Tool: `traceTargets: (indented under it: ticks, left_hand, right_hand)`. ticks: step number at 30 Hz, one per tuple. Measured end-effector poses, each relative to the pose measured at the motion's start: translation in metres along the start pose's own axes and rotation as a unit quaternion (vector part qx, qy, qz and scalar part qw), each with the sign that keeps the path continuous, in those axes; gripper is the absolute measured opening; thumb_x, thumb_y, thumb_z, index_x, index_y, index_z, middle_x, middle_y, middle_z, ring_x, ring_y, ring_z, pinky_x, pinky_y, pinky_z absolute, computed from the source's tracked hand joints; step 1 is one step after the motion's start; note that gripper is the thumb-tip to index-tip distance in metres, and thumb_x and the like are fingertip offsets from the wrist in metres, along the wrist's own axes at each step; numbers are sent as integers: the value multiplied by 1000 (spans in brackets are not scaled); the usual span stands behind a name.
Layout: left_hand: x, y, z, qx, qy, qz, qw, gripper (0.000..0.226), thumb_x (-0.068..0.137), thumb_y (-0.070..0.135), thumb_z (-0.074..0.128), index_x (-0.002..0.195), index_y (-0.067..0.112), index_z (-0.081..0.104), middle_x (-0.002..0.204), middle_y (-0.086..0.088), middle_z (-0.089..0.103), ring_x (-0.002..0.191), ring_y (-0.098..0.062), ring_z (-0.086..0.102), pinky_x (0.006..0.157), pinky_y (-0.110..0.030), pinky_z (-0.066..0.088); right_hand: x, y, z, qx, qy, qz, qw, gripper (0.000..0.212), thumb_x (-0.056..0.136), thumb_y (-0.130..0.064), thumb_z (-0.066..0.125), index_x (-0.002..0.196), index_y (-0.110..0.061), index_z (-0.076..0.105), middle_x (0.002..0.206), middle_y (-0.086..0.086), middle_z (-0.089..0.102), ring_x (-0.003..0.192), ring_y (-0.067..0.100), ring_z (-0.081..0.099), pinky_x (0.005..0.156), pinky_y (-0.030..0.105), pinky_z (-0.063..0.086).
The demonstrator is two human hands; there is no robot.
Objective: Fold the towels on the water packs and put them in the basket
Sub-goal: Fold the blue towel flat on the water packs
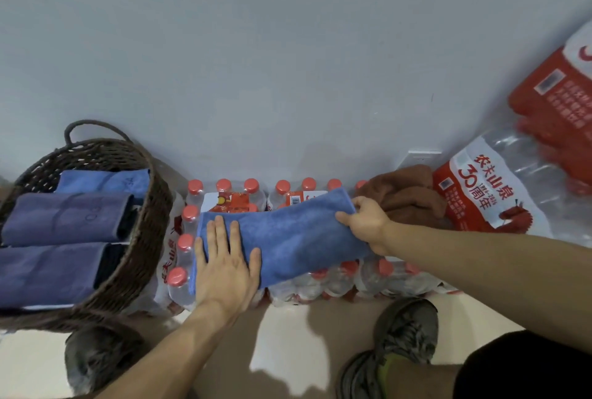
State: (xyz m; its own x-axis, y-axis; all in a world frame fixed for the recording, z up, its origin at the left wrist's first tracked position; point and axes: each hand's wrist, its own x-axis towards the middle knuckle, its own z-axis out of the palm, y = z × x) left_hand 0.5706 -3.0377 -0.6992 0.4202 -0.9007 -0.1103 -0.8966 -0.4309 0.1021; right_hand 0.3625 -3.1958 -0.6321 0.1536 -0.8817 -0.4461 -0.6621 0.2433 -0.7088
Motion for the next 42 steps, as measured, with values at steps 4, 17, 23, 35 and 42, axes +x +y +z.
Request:
traceTargets:
  ticks: [4,17,23,35,42]
  left_hand:
    - [5,5,1,1,-2,-16,1000,75,95,53,2,156,8,5,163,-18,-1,151,-32,-3,121,-51,0]
    - [10,89,12,-81,-6,142,987,66,101,45,20,156,19,-7,164,-3,-12,149,-20,-19,120,-40,-14]
    - [17,92,5,-86,-31,154,984,67,101,43,30,157,15,5,164,-9,-5,151,-27,-10,122,-45,-6]
    - [28,36,-49,-722,-169,-185,644,37,95,34,60,114,3,62,99,-26,68,85,-38,65,77,-46,52]
    - [32,12,-35,-552,-83,-125,820,20,90,10,64,108,14,57,98,-6,72,84,-21,69,74,-35,56]
  right_hand:
    - [-5,14,3,-62,65,-27,996,17,99,-26,55,100,-10,50,100,12,60,94,27,58,83,33,46]
    - [10,23,-53,-275,130,-58,951,32,102,-36,45,105,-5,50,103,20,65,94,37,61,72,35,41]
    - [3,-5,-49,-249,126,-117,953,31,100,-39,46,98,-9,51,90,13,65,81,33,63,69,36,47]
    - [-33,-50,66,-84,-199,-163,963,18,89,-18,67,99,-24,53,81,-5,65,56,5,63,64,28,57]
    - [-11,-44,55,-167,-48,-216,961,24,80,-10,68,96,-24,57,77,-10,60,77,11,59,71,19,47]
